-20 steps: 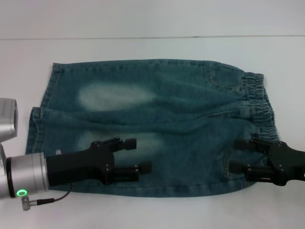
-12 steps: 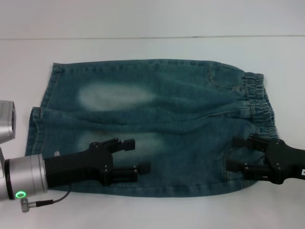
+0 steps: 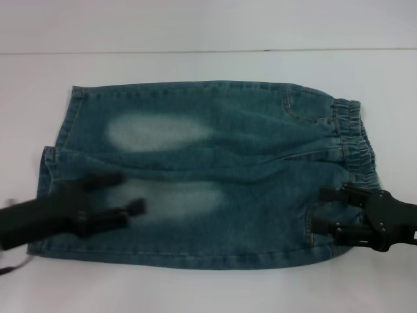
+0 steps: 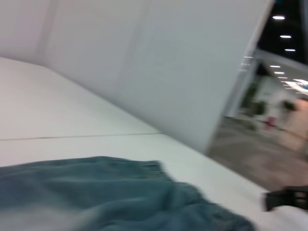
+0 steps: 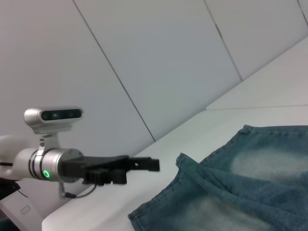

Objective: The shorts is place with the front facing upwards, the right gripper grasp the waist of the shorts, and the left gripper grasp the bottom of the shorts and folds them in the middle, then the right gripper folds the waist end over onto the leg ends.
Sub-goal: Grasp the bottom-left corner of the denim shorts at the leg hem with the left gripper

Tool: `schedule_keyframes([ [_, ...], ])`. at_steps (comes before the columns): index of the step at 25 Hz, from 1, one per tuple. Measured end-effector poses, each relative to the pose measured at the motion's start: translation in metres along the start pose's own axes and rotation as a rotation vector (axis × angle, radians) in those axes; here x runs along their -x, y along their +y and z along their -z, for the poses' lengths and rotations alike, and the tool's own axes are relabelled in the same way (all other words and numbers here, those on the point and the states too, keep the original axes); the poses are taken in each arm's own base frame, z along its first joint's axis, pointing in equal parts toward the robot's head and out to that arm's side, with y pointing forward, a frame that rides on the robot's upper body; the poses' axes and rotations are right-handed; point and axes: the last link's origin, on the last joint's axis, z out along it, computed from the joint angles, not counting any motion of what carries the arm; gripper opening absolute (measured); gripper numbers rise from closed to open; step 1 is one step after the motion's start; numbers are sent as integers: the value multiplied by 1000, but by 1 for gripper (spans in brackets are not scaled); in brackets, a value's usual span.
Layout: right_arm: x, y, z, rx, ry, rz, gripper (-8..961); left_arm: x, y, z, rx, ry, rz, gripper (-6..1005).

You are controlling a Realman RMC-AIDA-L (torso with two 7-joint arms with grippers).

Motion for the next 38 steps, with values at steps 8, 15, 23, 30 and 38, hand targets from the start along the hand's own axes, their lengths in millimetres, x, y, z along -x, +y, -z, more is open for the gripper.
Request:
schedule_keyframes([
  [8,-1,0,0,-1,-2,-3,944,11,-17,70,-291,25,12,947],
  [15,-4,1,2,-7,-3,-12,945,24,-6,97,-341,-35,42,947],
  [23,-5,1,3,-12,-5,-15,945,35,-1,96,-327,-111,66,948],
  [30,-5,1,4,-16,-7,-17,944,38,-7,90,-342,-150,57,948],
  [38,-5,0,4,-18,-8,-15,945,40,-6,84,-320,-169,51,948],
])
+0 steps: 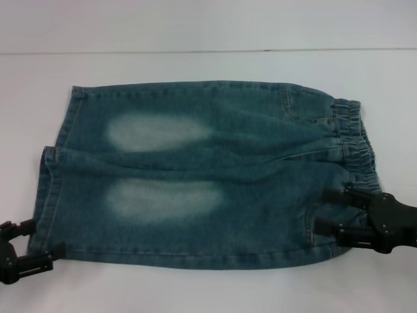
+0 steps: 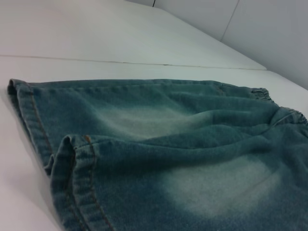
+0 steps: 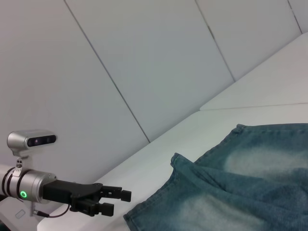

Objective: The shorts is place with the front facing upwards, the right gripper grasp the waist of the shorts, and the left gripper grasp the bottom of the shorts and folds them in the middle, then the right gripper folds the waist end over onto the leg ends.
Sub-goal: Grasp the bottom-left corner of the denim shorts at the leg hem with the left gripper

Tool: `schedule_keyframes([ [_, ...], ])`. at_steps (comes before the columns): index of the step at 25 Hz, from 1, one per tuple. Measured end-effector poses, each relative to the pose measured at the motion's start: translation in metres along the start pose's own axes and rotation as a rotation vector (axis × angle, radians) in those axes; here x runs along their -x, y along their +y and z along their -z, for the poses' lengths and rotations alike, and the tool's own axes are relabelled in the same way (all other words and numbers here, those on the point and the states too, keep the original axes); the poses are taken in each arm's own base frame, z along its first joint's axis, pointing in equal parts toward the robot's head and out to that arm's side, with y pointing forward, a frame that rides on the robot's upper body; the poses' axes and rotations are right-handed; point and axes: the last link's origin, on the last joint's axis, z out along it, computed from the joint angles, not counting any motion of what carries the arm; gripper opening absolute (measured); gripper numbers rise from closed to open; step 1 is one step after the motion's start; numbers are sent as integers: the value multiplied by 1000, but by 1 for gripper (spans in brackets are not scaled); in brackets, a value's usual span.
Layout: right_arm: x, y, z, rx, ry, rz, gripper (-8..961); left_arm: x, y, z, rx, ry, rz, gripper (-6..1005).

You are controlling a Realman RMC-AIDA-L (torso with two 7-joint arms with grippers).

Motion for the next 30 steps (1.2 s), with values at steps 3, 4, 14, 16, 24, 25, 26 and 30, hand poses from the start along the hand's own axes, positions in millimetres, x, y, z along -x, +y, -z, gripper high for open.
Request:
schedule_keyframes([
  [3,0,0,0,-3,0,0,945,1,0,0,-3,-3,1,948],
  [4,0,-1,0,-3,-1,0,945,1,0,0,-4,-4,1,948],
  [14,0,0,-1,-3,-1,4,945,5,-4,-4,-34,-35,6,948],
  [16,-1,0,-1,-2,1,4,945,5,-5,-4,-35,-37,5,948],
  [24,-4,-1,-1,-12,13,-4,945,5,-4,-7,-24,-58,-6,947],
  [25,-4,-1,-1,-12,13,-4,945,5,-3,-8,-16,-58,-7,947],
  [26,-4,-1,-1,-12,15,-5,945,5,-2,-8,-10,-58,-8,947],
  [30,-5,-1,-1,-12,17,-6,945,3,-1,-7,2,-51,-10,947],
])
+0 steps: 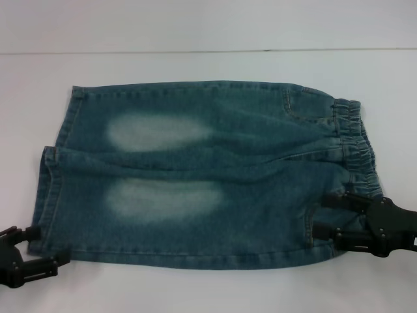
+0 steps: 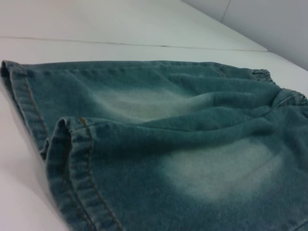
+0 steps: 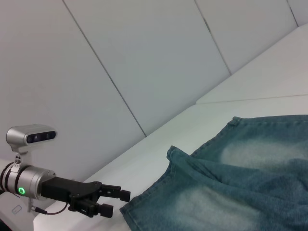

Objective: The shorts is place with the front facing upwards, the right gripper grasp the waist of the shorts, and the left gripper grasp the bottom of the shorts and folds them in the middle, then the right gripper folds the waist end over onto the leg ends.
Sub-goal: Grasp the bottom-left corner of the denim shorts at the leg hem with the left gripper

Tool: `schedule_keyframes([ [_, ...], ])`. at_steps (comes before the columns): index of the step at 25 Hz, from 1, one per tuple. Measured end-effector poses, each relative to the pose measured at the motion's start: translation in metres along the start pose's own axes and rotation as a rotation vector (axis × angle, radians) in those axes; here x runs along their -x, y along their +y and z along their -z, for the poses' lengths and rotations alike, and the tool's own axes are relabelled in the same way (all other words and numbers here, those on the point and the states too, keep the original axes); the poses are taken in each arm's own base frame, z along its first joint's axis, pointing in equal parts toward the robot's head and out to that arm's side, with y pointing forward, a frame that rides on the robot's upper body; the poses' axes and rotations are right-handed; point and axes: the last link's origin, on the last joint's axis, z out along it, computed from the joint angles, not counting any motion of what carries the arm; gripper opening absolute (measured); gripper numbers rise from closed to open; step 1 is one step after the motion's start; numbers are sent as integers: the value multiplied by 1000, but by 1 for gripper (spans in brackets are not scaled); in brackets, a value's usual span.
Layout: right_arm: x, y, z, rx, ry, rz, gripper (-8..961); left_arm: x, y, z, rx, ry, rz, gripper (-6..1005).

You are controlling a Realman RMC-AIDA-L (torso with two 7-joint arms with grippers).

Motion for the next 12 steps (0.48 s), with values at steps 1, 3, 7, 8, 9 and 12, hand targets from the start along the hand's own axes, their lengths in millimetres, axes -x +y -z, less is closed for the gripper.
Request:
schedule_keyframes([
  [1,0,0,0,0,0,0,945,0,0,0,-2,2,-1,947],
  [3,0,0,0,1,0,1,945,-1,-2,1,-16,3,-4,947],
  [7,1,0,-1,2,0,3,945,0,-8,2,-54,-4,-5,947],
  [8,1,0,-1,2,0,3,945,0,-8,2,-59,-7,-4,947],
  [9,2,0,-1,3,0,3,945,0,-9,2,-61,-9,-4,947],
  [12,2,-1,-1,2,-1,3,945,1,-9,1,-59,-15,-5,946],
])
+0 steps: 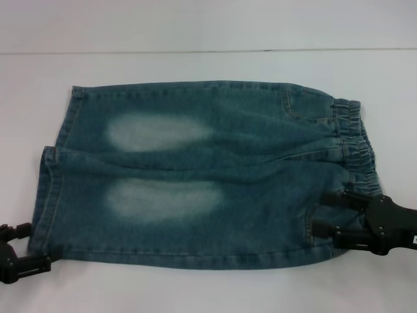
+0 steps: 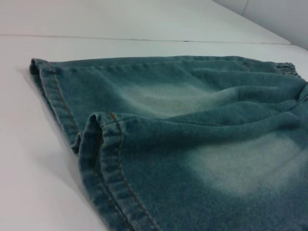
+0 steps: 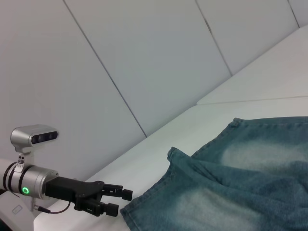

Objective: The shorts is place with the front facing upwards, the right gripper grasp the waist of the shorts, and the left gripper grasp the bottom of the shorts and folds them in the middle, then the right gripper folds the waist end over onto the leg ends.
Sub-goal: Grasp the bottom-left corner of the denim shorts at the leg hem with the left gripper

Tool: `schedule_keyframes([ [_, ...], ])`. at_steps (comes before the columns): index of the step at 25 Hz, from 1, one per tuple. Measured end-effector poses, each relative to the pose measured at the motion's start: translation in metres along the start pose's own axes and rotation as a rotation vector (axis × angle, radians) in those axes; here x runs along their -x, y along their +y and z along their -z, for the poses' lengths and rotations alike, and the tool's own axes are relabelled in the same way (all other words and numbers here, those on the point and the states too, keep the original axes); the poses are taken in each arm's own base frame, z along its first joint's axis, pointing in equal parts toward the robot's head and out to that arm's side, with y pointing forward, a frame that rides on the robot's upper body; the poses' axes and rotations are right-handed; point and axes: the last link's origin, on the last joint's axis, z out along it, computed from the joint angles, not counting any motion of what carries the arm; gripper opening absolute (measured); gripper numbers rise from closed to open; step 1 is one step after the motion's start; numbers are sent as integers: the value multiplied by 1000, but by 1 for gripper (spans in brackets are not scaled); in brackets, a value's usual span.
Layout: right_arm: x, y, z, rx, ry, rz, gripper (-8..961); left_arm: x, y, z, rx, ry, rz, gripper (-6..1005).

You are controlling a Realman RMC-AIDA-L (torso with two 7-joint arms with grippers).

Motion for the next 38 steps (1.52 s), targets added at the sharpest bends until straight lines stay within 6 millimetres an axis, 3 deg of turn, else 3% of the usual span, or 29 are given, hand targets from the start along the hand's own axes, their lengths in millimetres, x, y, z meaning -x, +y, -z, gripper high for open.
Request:
schedule_keyframes([
  [38,-1,0,1,-3,-1,-2,944,1,3,-2,26,-40,6,946],
])
